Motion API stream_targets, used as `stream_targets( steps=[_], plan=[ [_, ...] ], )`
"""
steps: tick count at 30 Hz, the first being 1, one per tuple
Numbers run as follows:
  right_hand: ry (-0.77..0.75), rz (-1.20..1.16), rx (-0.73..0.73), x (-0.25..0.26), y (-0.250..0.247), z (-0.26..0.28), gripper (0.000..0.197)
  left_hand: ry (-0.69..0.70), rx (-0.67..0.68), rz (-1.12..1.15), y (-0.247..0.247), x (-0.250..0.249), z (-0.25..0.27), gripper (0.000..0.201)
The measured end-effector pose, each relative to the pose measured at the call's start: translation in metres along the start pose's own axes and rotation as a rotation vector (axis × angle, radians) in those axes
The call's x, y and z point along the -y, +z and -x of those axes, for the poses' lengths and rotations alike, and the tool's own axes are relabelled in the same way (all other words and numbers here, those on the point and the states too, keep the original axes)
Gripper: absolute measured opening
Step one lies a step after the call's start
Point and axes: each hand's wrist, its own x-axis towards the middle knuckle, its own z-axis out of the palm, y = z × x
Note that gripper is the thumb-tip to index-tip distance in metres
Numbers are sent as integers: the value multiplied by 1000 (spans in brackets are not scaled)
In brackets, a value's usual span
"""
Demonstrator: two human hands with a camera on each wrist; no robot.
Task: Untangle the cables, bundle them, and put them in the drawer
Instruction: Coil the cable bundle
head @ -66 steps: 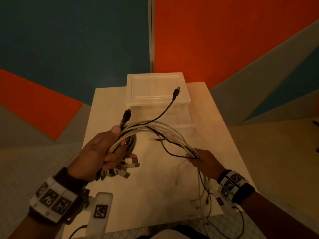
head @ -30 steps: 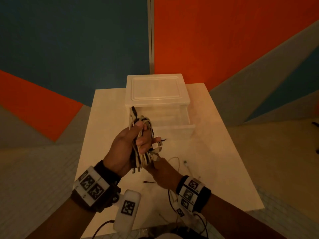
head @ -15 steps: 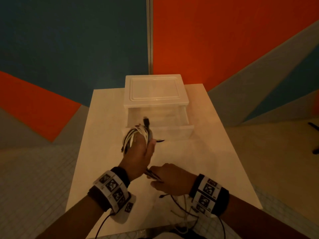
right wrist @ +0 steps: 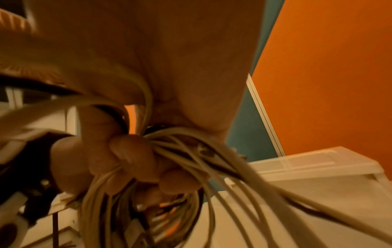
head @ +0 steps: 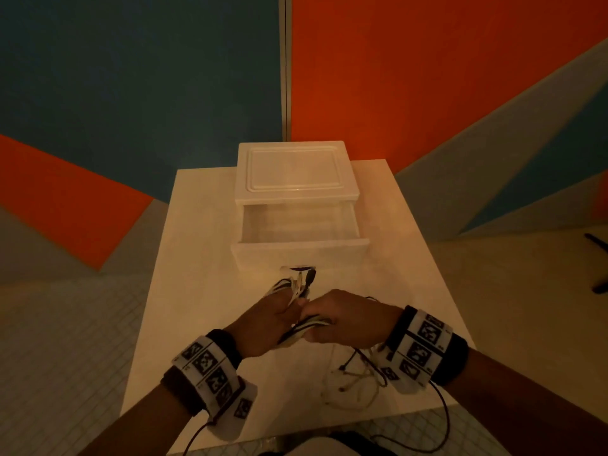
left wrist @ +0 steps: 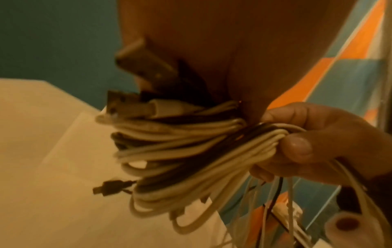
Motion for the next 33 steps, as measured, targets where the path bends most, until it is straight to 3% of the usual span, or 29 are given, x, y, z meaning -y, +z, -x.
stream_targets(
  steps=[3,6,13,16,19,23,25,27,29,33],
  plan=[
    [-19,-58,-17,2,-2,-3,19,-76,5,304,-1,-11,4,35],
    [-21,-137,-30,5,-10,-6,14,-86,83,467,-3,-15,7,48],
    [44,-128,-107,5,-37,-4,27,-57,201,310,-12,-26,15,31],
    [72,-132,-219,-13,-50,1,16,-49,189,504,-25,-27,23,23],
    [117,-305,-395,-28,-46,1,8,-17,166,740,-37,-35,31,20],
    [170,-434,-578,-38,-15,-18,42,32,80,861,-37,-51,31,10],
    [184,-433,-583,-42,3,-25,47,53,43,975,-31,-56,29,15],
    [247,-335,-549,-44,18,-30,34,91,20,1098,-26,-57,25,26],
    [320,-334,-481,-40,36,-37,45,140,-8,1131,-23,-56,20,32],
    [250,-763,-435,-23,59,-42,36,139,-128,1117,-23,-53,12,34]
  ],
)
